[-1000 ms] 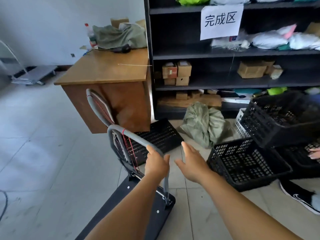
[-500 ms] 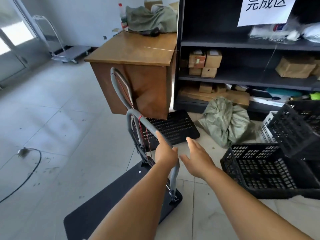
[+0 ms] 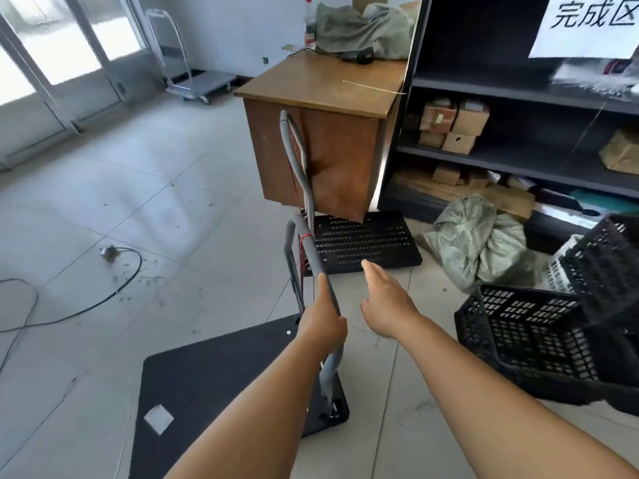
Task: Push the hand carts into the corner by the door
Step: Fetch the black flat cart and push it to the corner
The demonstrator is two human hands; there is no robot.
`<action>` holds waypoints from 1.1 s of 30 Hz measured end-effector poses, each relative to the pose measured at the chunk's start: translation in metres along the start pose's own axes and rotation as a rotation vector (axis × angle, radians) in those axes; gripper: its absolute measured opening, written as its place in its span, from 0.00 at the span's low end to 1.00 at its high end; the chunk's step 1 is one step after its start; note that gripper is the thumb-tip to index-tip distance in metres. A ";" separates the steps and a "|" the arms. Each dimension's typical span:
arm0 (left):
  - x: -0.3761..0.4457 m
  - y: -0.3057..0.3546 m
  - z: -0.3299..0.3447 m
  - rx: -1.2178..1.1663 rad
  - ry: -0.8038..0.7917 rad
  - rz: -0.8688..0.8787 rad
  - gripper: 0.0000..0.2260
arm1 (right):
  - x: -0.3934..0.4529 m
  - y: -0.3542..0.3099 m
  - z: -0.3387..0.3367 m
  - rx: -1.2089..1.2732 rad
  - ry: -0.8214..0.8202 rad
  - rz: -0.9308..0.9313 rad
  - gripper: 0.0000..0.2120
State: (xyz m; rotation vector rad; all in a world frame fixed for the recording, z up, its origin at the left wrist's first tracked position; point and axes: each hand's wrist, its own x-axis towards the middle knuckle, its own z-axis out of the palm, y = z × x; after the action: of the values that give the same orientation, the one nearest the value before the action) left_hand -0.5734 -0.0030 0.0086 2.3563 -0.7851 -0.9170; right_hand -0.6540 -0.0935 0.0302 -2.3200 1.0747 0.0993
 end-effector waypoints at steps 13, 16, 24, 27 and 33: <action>-0.096 -0.077 -0.021 0.133 0.155 -0.078 0.30 | -0.033 -0.064 0.039 -0.233 -0.173 -0.348 0.34; -0.112 -0.095 -0.033 0.120 0.129 -0.051 0.31 | -0.037 -0.082 0.052 -0.301 -0.194 -0.423 0.35; -0.131 -0.159 -0.066 0.160 0.014 -0.033 0.35 | -0.033 -0.136 0.089 -0.634 -0.257 -0.552 0.37; -0.130 -0.185 -0.085 0.165 -0.005 0.013 0.35 | -0.025 -0.165 0.103 -0.675 -0.249 -0.581 0.25; -0.119 -0.224 -0.124 0.184 -0.054 0.065 0.35 | -0.016 -0.208 0.116 -0.782 -0.247 -0.554 0.25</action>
State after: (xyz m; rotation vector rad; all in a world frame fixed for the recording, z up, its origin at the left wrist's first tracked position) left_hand -0.4822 0.2643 0.0038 2.4550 -0.9994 -0.9192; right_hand -0.4958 0.0856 0.0357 -3.0924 0.2388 0.6675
